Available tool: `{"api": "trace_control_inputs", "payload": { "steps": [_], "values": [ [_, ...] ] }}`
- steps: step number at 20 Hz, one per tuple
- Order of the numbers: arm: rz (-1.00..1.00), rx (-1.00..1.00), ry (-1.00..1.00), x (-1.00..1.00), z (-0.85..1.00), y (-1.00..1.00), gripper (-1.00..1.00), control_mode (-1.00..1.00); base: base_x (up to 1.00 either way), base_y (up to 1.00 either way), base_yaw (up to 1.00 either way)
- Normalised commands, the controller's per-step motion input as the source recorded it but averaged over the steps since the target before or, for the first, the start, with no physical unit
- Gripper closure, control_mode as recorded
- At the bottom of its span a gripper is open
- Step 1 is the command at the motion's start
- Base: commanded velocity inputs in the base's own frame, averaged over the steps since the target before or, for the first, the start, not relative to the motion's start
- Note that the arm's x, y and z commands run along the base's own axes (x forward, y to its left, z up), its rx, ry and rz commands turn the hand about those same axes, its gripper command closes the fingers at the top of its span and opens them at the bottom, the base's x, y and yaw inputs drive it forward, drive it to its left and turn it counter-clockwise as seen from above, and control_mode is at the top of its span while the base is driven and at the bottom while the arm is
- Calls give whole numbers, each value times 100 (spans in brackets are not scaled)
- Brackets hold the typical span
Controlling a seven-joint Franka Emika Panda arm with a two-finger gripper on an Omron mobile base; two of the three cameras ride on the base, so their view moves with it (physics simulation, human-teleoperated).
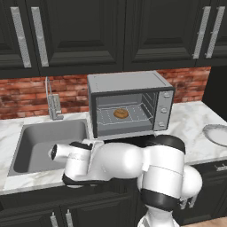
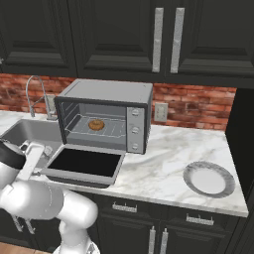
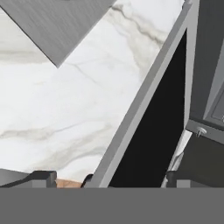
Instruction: Pick up the bagel from the plate, place it on the toaster oven rack, close the door, and set the timer.
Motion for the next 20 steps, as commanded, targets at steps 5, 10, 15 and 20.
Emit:
{"api": "trace_control_inputs", "payload": {
  "steps": [5, 10, 15, 20],
  "values": [
    [-3, -7, 0, 8, -2, 0, -100, -100, 0, 0, 0],
    [-3, -5, 0, 19, 0, 0, -100, -100, 0, 0, 0],
    [-5, -6, 0, 23, -11, -8, -100, -100, 0, 0, 0],
    [-5, -6, 0, 11, -11, -17, -100, -100, 0, 0, 0]
  ]
}}
